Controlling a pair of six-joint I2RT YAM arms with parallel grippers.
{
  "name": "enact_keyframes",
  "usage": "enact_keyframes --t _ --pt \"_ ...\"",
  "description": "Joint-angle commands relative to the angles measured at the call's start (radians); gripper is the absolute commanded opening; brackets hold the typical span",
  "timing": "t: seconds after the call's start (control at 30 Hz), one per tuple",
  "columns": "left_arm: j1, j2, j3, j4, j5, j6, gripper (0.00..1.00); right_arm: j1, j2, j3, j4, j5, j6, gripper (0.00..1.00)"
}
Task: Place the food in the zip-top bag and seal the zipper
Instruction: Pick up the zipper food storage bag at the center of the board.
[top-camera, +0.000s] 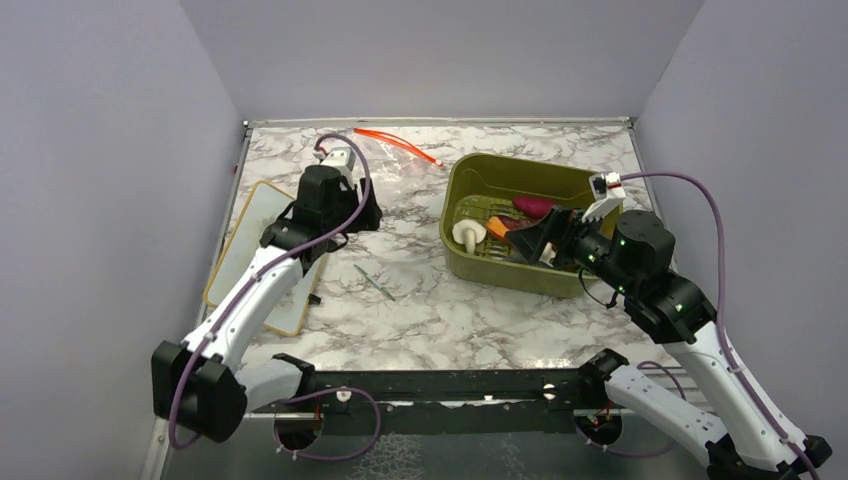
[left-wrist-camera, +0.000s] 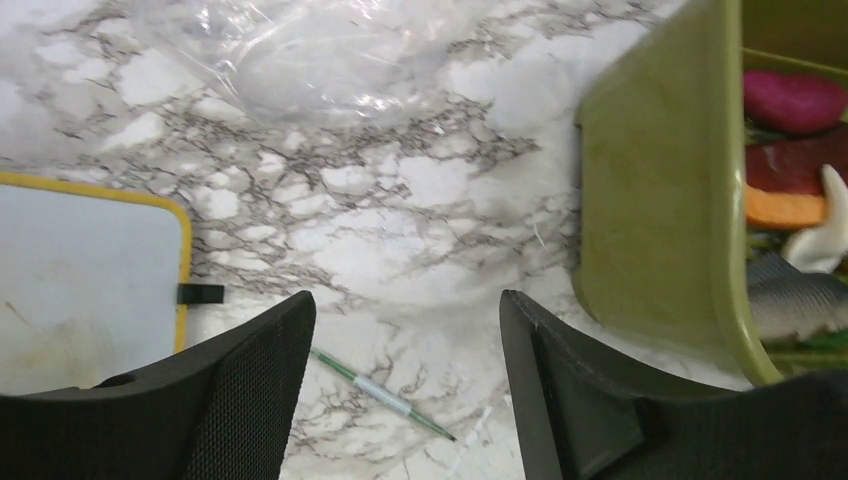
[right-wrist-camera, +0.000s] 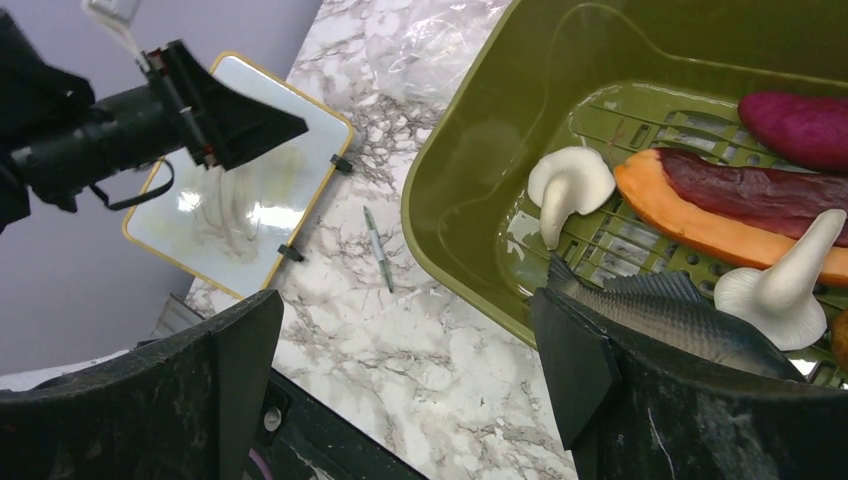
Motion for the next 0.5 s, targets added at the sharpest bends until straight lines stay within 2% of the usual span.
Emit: enact_keyframes --t 0.0,0.1,0.23,0.47 --pt "0.006 0.133 0.146 -0.034 -0.202 0.036 0.69 -0.005 -0.008 0.037 0.028 -0.033 -0.005 0.95" --pt "0.008 0.229 0.213 -0.029 -0.309 0.037 0.74 -0.005 -0.008 0.037 0.012 -0.013 -0.006 0.93" --pt "0.017 0.343 0.276 -0.02 -0.384 -0.021 0.78 -0.005 -0.012 0.045 0.001 -0.006 -0.015 0.93" --pt "0.068 0.434 0.243 0.039 -0.384 -0.452 0.78 -0.005 -0.028 0.053 0.011 -0.002 -0.015 0.93"
